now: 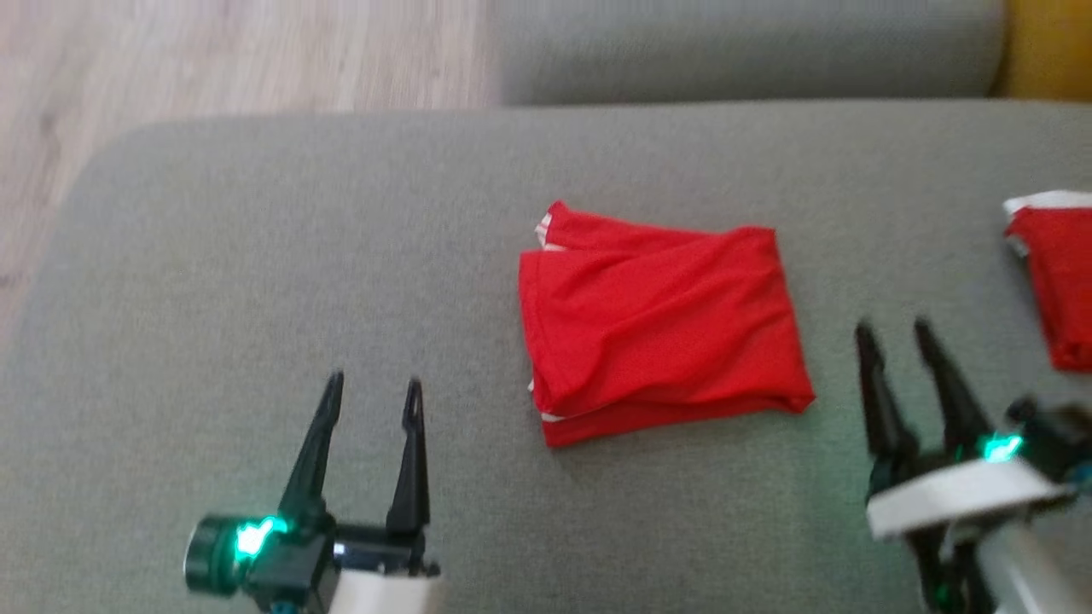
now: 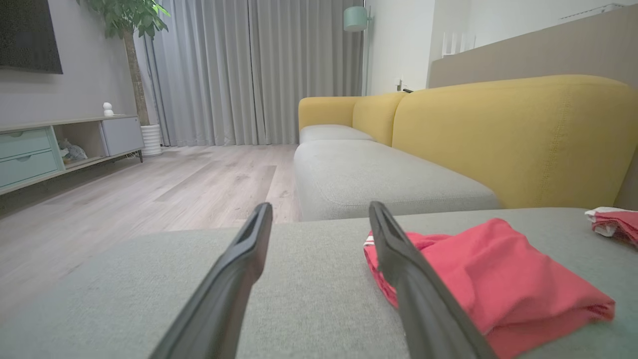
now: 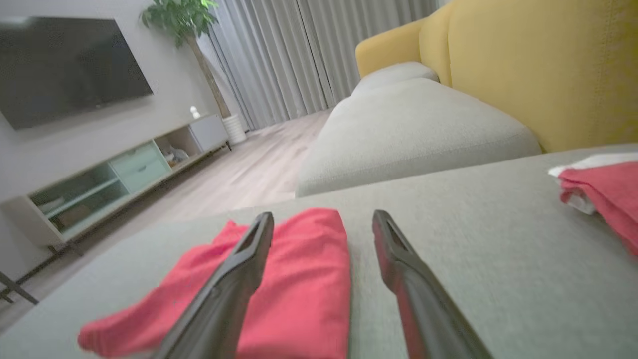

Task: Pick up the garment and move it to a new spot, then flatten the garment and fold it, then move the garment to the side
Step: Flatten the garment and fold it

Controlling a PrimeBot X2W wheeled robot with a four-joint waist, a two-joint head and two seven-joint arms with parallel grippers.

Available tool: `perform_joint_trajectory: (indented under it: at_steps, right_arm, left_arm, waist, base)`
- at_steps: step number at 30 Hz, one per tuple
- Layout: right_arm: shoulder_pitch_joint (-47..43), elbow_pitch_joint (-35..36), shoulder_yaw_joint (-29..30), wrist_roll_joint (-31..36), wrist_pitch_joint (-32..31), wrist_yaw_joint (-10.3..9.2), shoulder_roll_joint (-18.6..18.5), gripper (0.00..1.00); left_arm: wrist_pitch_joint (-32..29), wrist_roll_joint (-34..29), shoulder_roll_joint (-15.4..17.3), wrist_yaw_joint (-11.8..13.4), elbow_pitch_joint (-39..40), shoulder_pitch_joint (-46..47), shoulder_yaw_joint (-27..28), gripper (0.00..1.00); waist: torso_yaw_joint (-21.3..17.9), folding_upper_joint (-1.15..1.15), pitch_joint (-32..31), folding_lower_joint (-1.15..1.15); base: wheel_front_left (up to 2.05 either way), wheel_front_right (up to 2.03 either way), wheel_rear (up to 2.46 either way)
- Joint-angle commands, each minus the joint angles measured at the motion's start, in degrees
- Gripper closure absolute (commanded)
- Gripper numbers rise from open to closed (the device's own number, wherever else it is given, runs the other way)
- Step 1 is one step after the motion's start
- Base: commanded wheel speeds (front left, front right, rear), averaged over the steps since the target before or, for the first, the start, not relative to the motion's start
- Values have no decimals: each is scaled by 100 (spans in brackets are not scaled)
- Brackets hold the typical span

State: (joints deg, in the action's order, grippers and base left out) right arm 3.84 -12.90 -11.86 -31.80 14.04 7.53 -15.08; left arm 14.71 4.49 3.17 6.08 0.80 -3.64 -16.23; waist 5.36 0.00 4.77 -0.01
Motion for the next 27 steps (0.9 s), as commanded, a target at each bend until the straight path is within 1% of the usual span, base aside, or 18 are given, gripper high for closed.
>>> perform_joint_trajectory:
  at_steps: [1, 2, 8, 11, 15, 27]
  right_arm:
    - [-26, 28, -111, 215, 84, -4, -16, 0]
    - [-26, 28, -111, 215, 84, -4, -16, 0]
    - [-503, 73, 156, 1201, 94, -4, 364, 0]
    - [-650, 108, 239, 1501, 95, -4, 523, 0]
    - [-731, 116, 297, 1670, 95, -4, 650, 0]
    - [-757, 148, 298, 1811, 96, -4, 758, 0]
  left_arm:
    - [29, 23, -27, 50, 115, 13, 262, 0]
    - [29, 23, -27, 50, 115, 13, 262, 0]
    - [29, -6, -27, 49, -60, -314, 432, 0]
    - [29, -31, -28, 30, -141, -402, 475, 0]
    - [29, -66, -28, 23, -203, -454, 535, 0]
    - [29, -130, -29, 0, -277, -454, 577, 0]
  waist:
    - [-111, 0, -332, 1]
    - [-111, 0, -332, 1]
    - [-208, 0, -595, 1]
    - [-239, 0, -656, 1]
    - [-279, 0, -689, 1]
    - [-251, 0, -681, 1]
  base:
    - [0, 0, 0]
    - [0, 0, 0]
    - [0, 0, 0]
    - [0, 0, 0]
    - [0, 0, 0]
    - [0, 0, 0]
